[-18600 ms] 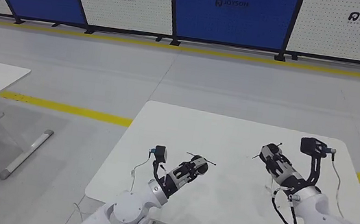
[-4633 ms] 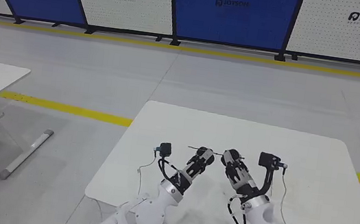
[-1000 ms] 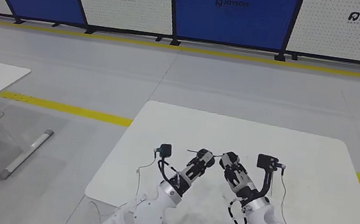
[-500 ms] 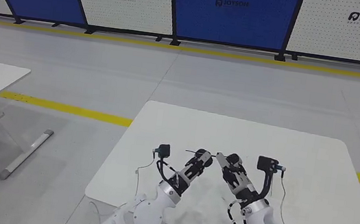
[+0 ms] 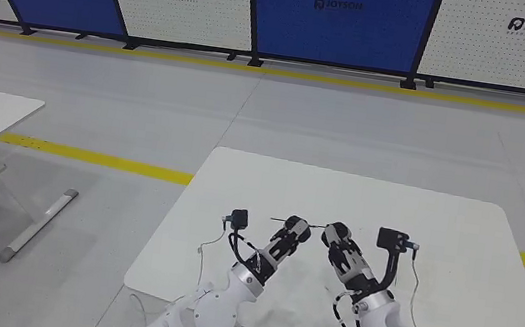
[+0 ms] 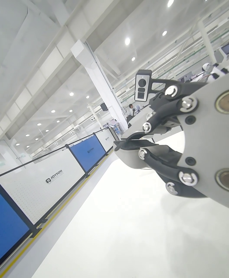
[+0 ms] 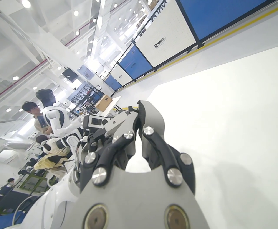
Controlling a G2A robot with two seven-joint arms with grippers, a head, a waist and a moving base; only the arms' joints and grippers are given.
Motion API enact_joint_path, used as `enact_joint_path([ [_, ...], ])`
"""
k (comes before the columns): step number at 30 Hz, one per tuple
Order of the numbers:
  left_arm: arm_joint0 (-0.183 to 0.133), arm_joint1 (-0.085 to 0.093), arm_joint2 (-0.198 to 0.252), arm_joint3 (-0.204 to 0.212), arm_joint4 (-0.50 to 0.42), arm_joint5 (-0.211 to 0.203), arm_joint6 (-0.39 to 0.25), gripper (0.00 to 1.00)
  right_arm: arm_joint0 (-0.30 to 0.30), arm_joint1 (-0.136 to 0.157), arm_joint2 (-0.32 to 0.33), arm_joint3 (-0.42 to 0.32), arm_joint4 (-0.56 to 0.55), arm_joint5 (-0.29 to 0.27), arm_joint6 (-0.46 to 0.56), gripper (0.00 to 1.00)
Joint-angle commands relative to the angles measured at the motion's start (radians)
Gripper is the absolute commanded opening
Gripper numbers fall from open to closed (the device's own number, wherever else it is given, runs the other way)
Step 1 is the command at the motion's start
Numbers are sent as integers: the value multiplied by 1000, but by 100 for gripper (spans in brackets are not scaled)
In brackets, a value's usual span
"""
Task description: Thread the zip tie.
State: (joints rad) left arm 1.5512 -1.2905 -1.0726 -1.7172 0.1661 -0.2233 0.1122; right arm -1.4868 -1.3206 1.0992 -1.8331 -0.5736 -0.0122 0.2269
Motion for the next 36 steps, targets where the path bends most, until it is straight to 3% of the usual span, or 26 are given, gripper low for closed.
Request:
enact_joint_path([
  [1,0,0,0,0,0,-4,-6,0,3,0,-1,1,-1,0,2,0],
  [23,-8,-5,13,-2,2,5,6,0,9,2,6,-4,-2,-1,27,0],
  [26,-9,-6,12,-4,-1,11,9,42,8,2,8,-5,0,-1,29,0],
  [27,-9,-6,12,-4,-1,12,9,50,7,2,9,-5,1,0,29,0],
  [28,-9,-6,12,-4,-2,13,10,67,7,2,10,-5,1,1,30,0],
  [29,-9,-6,12,-4,-1,14,8,73,7,2,10,-6,1,2,31,0],
  [34,-11,-6,12,-5,3,17,1,74,6,3,12,-7,-1,9,31,0],
  [36,-10,-6,12,-6,2,15,1,70,6,3,13,-6,-1,11,30,0],
])
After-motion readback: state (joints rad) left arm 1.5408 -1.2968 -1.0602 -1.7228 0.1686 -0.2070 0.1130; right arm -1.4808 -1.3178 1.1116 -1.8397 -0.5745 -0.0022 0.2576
